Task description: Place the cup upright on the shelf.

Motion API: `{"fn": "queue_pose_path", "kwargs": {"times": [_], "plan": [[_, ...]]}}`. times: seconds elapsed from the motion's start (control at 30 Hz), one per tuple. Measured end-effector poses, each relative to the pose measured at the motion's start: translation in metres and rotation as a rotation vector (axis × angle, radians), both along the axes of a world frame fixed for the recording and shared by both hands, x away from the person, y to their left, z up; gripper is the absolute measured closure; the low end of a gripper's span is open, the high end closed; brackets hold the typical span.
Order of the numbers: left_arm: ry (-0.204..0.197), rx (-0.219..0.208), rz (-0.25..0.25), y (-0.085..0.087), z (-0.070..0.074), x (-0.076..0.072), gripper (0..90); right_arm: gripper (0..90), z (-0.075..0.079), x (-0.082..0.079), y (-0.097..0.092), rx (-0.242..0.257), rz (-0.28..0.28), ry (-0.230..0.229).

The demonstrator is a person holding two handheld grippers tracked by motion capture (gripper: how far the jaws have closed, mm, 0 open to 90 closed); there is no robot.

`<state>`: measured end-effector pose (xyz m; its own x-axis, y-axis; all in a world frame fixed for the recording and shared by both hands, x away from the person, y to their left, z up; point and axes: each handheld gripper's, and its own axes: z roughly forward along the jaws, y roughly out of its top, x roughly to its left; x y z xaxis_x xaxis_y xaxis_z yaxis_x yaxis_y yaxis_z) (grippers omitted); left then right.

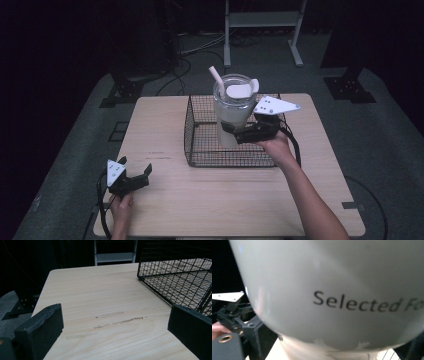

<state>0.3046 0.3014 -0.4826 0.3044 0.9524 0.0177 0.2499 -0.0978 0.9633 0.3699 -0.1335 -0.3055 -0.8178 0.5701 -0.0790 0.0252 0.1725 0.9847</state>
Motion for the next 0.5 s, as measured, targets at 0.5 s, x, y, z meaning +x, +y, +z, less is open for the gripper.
{"fn": "queue_pose_path", "kwargs": {"times": [0.5], "plan": [[-0.001,-0.001,-0.006,0.001,0.000,0.000,0.0,8.2,-0.004,0.051,0.034,-0.044,0.037,0.052]]}}
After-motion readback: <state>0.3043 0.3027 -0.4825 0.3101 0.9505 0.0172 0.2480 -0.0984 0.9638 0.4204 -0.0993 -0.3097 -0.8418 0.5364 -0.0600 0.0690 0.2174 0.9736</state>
